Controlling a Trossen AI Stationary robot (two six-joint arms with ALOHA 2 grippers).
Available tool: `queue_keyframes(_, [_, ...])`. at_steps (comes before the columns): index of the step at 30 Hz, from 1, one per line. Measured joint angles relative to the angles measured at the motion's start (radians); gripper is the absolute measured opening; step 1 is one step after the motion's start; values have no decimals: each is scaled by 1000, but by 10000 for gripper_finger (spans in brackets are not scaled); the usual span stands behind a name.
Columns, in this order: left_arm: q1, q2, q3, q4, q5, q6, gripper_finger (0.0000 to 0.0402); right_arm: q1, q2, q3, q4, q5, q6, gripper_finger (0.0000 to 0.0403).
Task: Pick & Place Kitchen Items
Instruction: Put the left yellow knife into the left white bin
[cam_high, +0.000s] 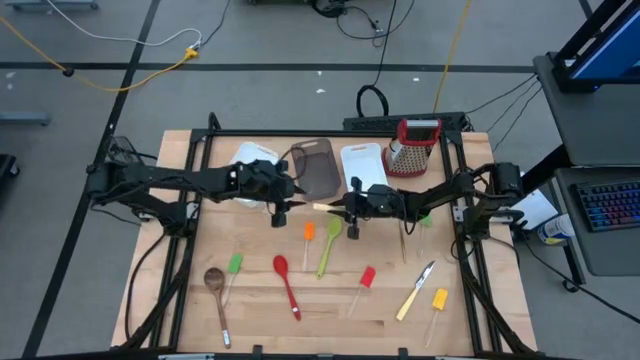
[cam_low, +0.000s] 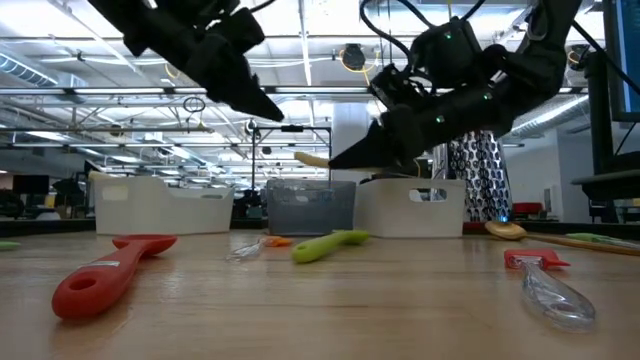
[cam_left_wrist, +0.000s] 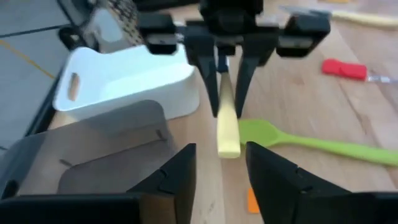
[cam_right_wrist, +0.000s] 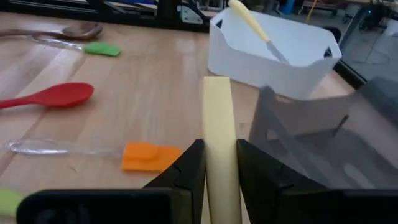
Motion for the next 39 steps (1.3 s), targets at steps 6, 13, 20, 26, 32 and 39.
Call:
queue_keyframes(6, [-23,73,0,58,3,94,215,-6,0,52,-86,-4,-75,72])
queue_keyframes(13, [-51,137,2,130,3,134,256,-19,0,101,-116,-1,-77,72])
queue_keyframes(20, [-54,168,2,182,-130,152,257,-20,0,118,-121,-5,-121,72])
queue_keyframes(26, [-46,168,2,188,-129,123,257,-20,0,118,-120,-5,-124,72])
queue_keyframes(32, [-45,168,2,172,-130,116,257,-20,0,118,-117,-7,-124,73])
queue_keyframes(39, [-45,168,2,175,-130,128,202,-20,0,117,-92,-8,-124,73])
